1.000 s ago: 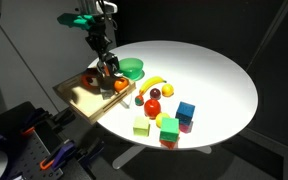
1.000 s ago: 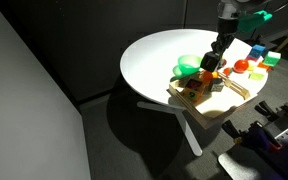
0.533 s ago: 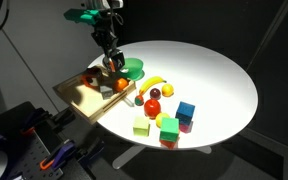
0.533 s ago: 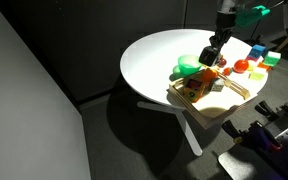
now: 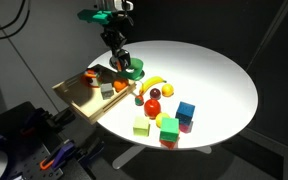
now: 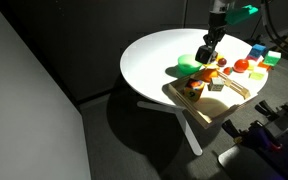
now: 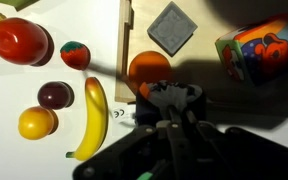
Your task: Lift the black and white dice and put it in the green bowl
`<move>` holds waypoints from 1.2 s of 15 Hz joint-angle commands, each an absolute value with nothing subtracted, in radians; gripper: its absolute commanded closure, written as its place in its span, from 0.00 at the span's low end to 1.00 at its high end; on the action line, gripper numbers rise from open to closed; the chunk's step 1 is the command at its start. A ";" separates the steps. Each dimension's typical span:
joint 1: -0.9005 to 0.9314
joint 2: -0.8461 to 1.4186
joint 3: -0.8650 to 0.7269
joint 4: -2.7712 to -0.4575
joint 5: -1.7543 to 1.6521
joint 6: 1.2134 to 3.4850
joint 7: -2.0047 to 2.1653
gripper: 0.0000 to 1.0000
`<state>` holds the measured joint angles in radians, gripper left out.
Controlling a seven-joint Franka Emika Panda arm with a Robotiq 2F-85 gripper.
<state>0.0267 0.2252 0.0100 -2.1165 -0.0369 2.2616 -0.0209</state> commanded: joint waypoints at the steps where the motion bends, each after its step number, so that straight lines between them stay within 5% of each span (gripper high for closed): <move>1: 0.027 0.286 0.015 -2.016 -0.039 2.208 -0.023 0.97; 13: 0.066 0.386 0.014 -1.890 -0.082 2.215 0.004 0.97; 15: 0.074 0.395 0.009 -1.879 -0.108 2.214 0.016 0.66; 18: 0.078 0.403 0.008 -1.872 -0.138 2.213 0.024 0.44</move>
<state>0.0633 0.3861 0.0187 -1.9068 -0.0978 2.2304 -0.0063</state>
